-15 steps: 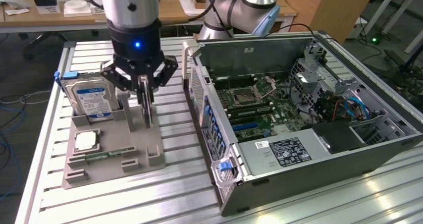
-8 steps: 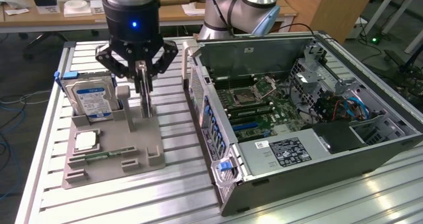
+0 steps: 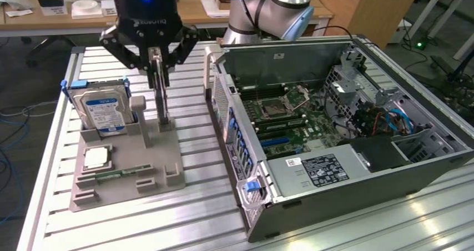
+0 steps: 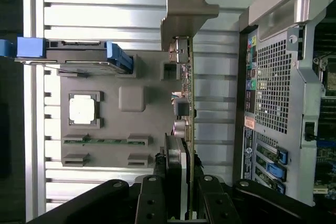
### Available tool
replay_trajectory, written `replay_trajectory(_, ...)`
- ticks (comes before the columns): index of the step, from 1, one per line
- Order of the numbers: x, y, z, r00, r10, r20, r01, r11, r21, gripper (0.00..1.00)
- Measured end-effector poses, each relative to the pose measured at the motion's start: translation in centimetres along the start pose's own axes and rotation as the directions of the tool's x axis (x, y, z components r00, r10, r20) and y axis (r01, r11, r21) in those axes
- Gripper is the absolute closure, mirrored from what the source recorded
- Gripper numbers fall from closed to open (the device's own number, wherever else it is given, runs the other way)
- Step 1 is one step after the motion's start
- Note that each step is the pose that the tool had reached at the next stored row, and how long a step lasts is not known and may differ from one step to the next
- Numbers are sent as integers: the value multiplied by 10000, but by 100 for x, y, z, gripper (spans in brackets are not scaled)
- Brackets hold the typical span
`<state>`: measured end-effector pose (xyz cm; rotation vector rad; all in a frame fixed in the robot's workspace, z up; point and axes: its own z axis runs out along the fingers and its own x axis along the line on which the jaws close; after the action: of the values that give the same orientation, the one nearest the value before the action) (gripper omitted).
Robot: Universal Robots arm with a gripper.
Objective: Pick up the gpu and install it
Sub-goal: 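Pick up the gpu and move the gpu toward the slot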
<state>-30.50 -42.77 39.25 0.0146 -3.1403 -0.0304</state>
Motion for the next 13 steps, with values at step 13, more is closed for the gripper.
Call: replay_trajectory(13, 1, 6, -330, 10000, 0, 1, 0, 10000, -5, 72)
